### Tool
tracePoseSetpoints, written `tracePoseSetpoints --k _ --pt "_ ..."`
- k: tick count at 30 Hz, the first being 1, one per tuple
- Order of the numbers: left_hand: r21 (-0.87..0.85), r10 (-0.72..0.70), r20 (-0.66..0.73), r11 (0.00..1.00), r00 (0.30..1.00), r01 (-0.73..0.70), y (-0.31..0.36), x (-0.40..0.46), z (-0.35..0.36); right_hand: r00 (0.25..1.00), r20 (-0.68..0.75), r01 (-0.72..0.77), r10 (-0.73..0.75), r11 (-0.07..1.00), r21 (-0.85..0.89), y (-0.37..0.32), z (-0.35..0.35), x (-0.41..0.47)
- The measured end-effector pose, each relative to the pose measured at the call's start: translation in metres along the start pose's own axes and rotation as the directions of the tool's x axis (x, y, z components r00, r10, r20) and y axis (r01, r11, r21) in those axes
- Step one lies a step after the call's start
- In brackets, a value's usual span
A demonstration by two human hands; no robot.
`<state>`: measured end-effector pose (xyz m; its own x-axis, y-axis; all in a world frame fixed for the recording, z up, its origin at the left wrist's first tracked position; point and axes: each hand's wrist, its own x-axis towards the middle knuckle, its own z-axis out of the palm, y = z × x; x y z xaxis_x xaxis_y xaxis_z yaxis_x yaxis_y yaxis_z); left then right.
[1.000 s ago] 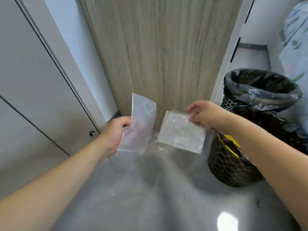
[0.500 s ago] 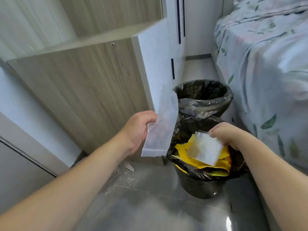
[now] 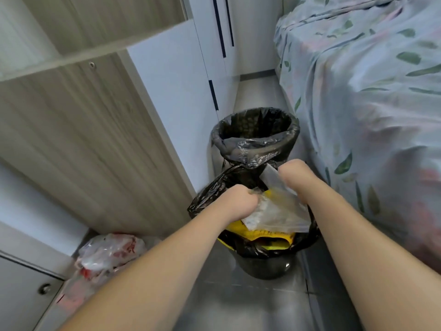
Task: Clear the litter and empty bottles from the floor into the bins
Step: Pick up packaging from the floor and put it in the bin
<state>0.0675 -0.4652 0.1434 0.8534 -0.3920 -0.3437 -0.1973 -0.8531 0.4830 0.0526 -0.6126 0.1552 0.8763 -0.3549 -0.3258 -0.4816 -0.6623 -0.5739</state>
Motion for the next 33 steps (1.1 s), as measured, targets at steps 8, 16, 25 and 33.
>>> tracePoseSetpoints --k 8,16,25,33 --pt "0.082 -0.006 -0.319 0.996 0.948 0.034 -0.102 -0.069 -0.059 0.964 -0.014 0.259 -0.264 0.956 -0.137 -0.043 0.037 -0.013" --pt "0.004 -0.192 -0.419 0.977 0.888 0.213 -0.241 -0.125 -0.065 0.769 0.152 0.597 -0.620 0.613 -0.518 -0.108 0.122 -0.061" --pt "0.097 -0.404 -0.190 0.899 0.895 0.427 -0.391 -0.218 -0.066 0.532 0.355 0.838 -0.769 0.420 -0.347 -0.190 0.264 -0.146" --pt "-0.073 -0.671 0.067 0.735 0.739 0.674 -0.491 -0.264 0.040 0.621 0.666 0.765 -0.412 0.504 -0.401 -0.185 0.391 -0.174"
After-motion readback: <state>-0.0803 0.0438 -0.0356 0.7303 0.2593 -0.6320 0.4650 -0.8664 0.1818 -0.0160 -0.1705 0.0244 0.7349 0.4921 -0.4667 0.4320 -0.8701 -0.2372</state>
